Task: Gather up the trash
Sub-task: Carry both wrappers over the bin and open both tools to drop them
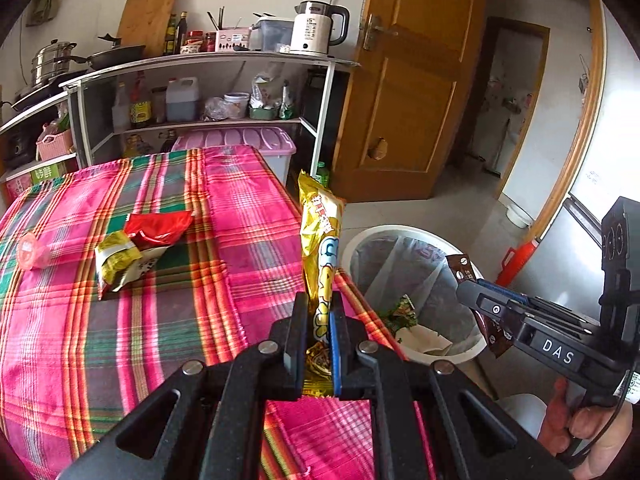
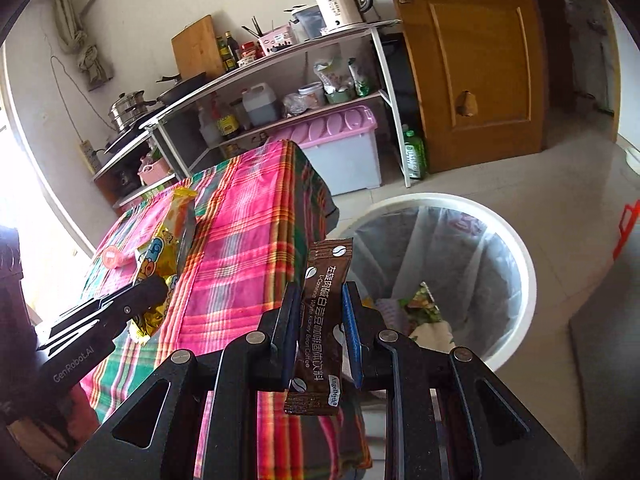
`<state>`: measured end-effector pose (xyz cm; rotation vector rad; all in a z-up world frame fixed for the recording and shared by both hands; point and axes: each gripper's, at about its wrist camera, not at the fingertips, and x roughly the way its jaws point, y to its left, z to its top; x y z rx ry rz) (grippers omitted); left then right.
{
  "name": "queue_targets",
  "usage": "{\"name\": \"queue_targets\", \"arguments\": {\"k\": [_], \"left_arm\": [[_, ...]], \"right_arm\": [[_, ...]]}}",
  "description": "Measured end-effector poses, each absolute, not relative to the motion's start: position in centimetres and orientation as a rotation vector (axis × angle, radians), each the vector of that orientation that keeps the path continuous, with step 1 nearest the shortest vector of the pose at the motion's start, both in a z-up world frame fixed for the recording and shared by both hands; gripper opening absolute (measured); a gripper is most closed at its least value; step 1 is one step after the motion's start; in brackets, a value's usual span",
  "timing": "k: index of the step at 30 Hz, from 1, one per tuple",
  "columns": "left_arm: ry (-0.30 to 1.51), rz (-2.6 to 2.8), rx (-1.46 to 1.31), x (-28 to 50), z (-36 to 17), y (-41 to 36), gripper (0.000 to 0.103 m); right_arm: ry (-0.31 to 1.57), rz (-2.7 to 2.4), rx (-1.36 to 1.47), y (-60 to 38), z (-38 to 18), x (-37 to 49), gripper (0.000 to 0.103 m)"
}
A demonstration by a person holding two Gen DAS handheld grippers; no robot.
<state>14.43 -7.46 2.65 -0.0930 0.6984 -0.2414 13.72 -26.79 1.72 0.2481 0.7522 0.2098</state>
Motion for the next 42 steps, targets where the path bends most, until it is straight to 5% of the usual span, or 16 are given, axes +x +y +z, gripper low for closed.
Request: {"name": "queue_targets", "arguments": {"k": [25,30,34,42], "left_arm": [[0.850,-0.420,-0.087,21.1,-1.3,-16.7,0.010],[0.868,-0.418,-0.105,21.6,-1.7,-17.0,0.024],[0.864,-0.414,-0.115,21.4,-1.7,-16.9,0.028],[0.803,-0.389,-0.119,19.9,0.1,-15.6,0.028]], "right_arm": [[0.842,0.065,0.348,-34.8,-3.3,17.4,0.024],[0.856,0.035,0.349,-35.2,-4.0,17.7,0.024],[0.852,0.021,0.352,-35.5,-3.9,17.5,0.041],[0.814,0.048,0.336,-34.9,-2.3,16.5,0.042]]}}
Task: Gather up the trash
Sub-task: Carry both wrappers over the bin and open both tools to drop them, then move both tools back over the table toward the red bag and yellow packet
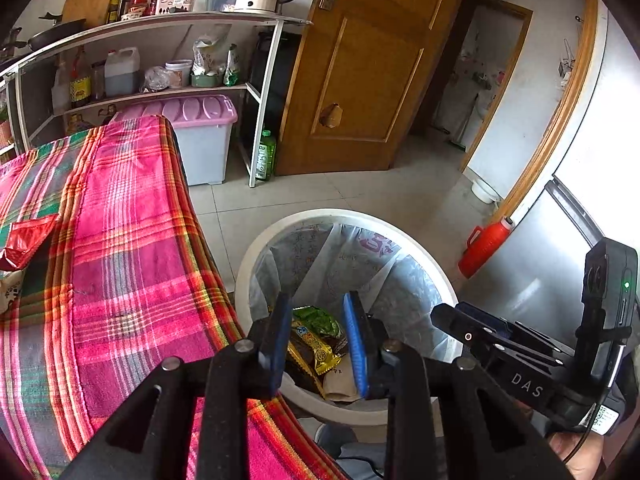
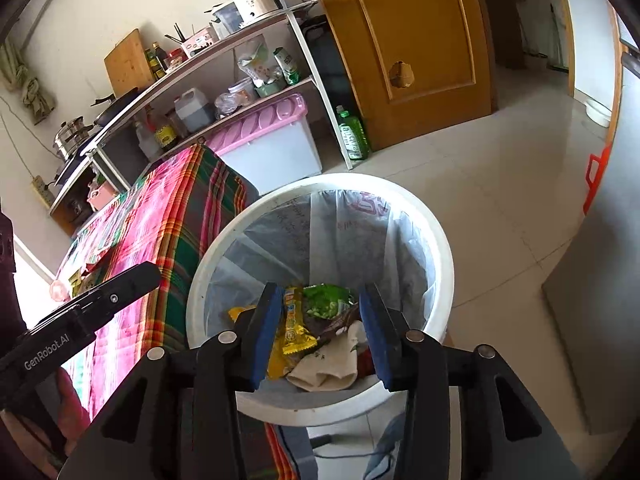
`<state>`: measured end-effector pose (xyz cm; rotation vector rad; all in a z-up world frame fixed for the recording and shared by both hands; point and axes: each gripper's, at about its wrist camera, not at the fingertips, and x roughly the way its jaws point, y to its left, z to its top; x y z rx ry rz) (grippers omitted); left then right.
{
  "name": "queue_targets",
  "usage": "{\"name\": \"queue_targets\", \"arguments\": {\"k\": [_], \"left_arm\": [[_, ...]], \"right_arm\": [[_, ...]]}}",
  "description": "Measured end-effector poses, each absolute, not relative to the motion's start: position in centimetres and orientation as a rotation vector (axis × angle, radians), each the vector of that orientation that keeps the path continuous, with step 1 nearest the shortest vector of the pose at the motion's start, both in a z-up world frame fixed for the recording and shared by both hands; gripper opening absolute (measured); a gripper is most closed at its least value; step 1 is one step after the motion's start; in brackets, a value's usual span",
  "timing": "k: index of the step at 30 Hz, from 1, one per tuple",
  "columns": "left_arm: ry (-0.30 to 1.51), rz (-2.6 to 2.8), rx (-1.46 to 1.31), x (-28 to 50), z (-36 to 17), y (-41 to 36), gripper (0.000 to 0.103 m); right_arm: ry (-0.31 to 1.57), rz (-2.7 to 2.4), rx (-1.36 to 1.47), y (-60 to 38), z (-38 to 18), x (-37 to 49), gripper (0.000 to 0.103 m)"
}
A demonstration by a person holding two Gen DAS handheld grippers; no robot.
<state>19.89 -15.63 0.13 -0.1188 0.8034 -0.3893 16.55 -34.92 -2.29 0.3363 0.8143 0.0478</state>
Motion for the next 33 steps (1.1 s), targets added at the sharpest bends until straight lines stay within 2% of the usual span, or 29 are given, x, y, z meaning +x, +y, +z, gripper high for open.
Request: {"name": "queue_targets", "arguments": {"k": [20,26,33], "left_arm": [[0.642,-0.184,-0.119,13.9,3.8,-7.3,0.028],[0.621,-0.131,-0.144,12.3,4.1,-4.7,0.035],[0.614,-0.081,-0.149,10.7,3.9,-2.5,0.039]], "right_arm": [[0.685,0.253,0.247,-26.6,2.8,12.8,0.042],[0.685,0.281,0.193,-24.2,3.3,12.1,0.042],[0.684,0.324,0.174,-22.4,3.3,11.7,0.042]]}}
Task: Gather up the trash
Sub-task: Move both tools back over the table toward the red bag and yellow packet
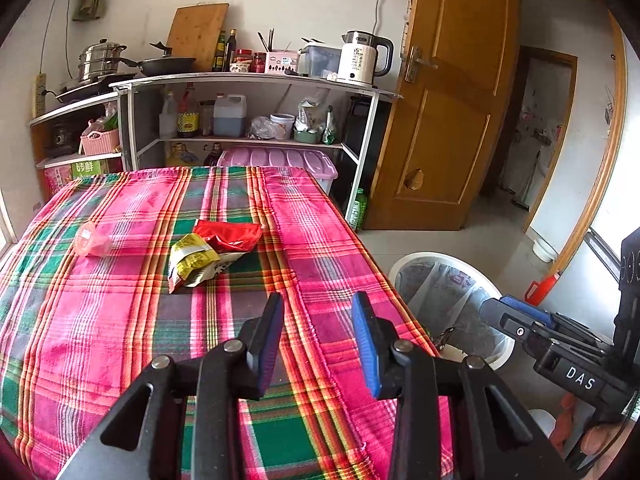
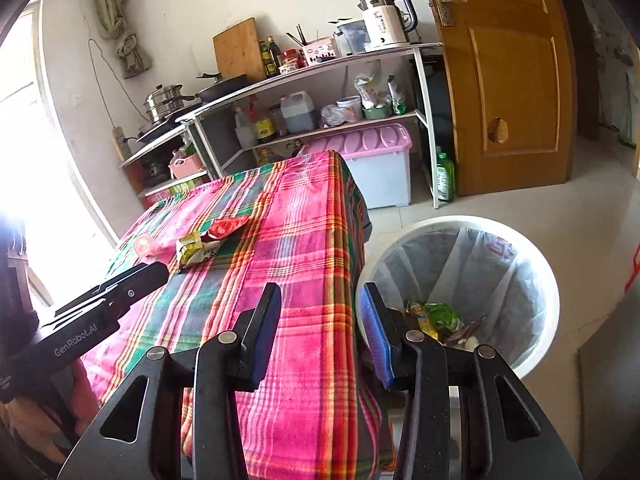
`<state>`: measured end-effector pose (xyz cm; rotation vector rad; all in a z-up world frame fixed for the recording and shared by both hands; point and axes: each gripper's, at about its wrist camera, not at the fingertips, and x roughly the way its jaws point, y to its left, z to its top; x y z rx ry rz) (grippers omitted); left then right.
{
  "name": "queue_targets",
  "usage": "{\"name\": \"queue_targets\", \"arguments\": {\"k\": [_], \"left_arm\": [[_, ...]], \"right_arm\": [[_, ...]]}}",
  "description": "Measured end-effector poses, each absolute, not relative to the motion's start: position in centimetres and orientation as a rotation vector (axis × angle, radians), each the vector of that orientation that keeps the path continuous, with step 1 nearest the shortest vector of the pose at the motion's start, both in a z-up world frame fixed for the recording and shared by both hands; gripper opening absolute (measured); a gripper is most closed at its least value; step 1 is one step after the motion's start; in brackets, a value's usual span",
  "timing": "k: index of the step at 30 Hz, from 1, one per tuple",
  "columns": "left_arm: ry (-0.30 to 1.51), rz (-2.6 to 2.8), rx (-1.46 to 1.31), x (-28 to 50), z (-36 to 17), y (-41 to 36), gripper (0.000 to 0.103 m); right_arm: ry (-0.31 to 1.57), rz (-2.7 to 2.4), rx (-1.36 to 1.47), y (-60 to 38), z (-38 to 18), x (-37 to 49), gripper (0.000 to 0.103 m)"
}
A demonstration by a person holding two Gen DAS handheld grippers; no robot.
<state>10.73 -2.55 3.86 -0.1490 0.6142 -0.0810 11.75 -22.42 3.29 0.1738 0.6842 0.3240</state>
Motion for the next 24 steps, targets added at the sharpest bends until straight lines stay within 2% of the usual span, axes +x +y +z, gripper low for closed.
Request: {"name": "queue_targets", "arguments": {"k": [14,24], "left_arm": [[0.616,0.014,-0.194,9.4,3.1,2.4,0.041],[0.619,0.043,-0.256,10.0,2.8,6.0,0.046]], "right_arm": [[0.739,0.396,0.133,-18.7,3.0,12.5,0.042],[0.746,0.436,0.104,-16.2,3.0,14.0,0.042]]}}
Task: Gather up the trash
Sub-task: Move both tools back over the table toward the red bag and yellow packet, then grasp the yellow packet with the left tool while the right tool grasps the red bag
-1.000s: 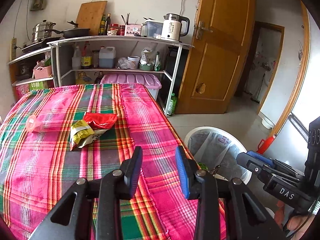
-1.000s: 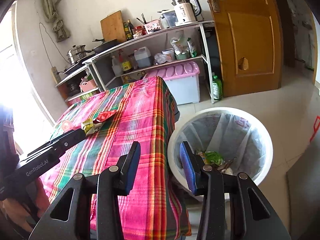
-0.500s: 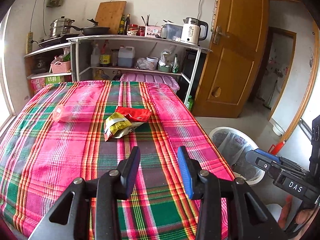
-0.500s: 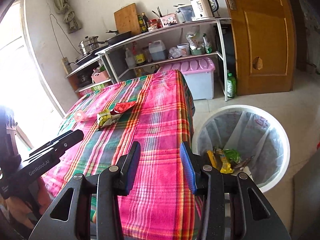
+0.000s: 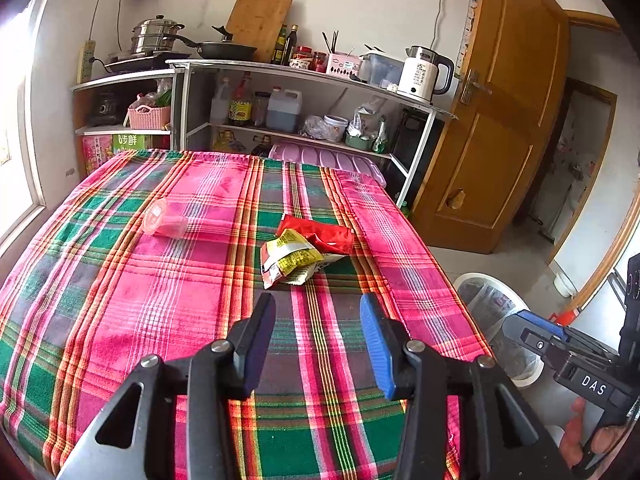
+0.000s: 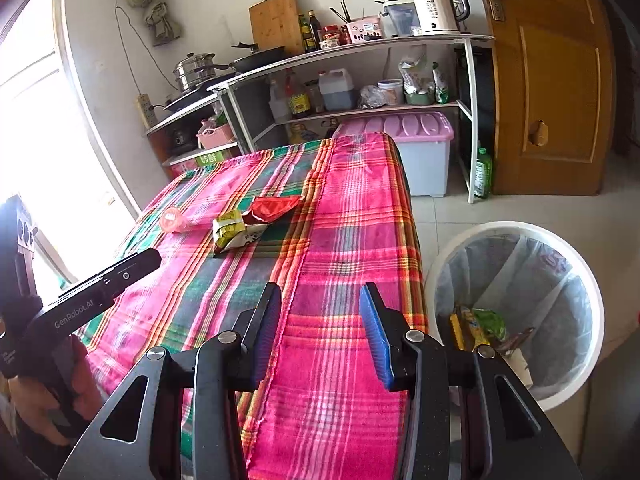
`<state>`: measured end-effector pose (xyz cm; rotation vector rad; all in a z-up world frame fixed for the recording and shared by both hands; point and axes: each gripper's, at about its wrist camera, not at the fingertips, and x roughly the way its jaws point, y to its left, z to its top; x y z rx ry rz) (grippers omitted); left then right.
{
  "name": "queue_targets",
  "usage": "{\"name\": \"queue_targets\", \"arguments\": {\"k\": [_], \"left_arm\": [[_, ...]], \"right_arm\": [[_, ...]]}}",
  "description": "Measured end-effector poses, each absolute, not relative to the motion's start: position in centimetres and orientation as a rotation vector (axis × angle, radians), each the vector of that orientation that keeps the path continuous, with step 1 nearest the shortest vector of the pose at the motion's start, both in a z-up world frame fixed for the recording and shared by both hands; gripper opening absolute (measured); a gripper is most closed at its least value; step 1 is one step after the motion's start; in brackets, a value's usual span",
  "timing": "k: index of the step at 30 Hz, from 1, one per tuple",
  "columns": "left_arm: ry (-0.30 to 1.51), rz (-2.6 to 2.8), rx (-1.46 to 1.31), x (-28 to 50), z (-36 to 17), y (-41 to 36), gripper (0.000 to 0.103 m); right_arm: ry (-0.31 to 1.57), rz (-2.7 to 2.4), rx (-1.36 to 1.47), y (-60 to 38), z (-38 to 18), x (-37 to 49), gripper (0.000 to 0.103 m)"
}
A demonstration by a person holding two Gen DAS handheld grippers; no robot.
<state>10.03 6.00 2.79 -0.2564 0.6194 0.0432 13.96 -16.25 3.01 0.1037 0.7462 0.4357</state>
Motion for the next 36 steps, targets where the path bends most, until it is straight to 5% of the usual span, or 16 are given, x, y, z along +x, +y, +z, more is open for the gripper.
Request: {"name": "queue_targets", "arguments": {"k": [36], "left_arm": [[0.809,0.084,-0.334,23.4,-2.3,8.7,0.056]], "right_arm": [[0.790,0.466,0.107,-12.3,1.5,20.1,0.042]]}}
